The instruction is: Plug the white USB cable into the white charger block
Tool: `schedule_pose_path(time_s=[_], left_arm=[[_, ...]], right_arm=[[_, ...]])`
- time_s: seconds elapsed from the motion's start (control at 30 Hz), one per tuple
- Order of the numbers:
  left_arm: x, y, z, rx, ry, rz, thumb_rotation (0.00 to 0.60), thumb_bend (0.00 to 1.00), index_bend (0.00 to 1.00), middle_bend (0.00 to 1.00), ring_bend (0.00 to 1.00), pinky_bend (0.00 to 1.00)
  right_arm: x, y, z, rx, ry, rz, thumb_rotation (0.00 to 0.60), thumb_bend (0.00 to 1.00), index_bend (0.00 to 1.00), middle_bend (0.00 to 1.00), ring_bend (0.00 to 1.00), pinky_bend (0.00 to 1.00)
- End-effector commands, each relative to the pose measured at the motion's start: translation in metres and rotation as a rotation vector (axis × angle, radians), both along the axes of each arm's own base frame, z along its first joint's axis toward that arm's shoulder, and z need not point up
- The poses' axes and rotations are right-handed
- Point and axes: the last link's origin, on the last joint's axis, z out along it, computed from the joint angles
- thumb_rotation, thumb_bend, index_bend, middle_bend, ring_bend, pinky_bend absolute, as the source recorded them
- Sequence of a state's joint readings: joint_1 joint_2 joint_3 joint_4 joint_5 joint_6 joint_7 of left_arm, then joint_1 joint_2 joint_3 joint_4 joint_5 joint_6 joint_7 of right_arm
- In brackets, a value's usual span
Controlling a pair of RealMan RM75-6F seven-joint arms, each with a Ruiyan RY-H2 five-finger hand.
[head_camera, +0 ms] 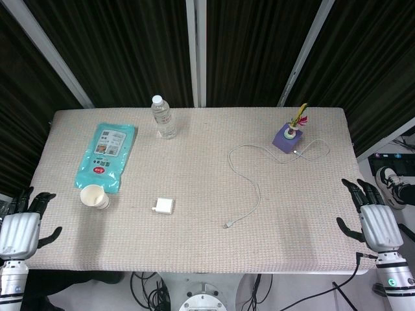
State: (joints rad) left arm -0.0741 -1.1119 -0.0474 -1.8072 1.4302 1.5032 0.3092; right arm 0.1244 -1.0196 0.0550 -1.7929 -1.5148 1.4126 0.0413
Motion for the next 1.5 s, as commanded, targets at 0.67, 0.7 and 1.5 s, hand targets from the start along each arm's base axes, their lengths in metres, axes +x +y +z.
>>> schedule_pose_path(time_s=[0.67,0.7,1.5], left_arm=[[0.007,0.000,-0.002,0.002,0.003,-0.020,0.600,0.18,0.21,0.18,0.02,0.00],[0.007,0.000,-0.002,0.001,0.004,-0.020,0.600,0.18,0.21,0.18,0.02,0.00],[-0.006,0.005,-0.006,-0.018,-0.015,0.011,0.600,0.18,0.21,0.18,0.02,0.00]], right_arm=[[0.073,-0.049,-0.068,0.371,0.093,0.291,0.600,0.24,0.30,0.24,0.02,0.07],[0.081,-0.054,-0.078,0.407,0.115,0.316,0.600,0.24,0.31,0.26,0.02,0.07],[0.146,-0.077,-0.213,0.542,0.403,0.433,0.600,0.26,0.41,0.40,0.10,0.12]])
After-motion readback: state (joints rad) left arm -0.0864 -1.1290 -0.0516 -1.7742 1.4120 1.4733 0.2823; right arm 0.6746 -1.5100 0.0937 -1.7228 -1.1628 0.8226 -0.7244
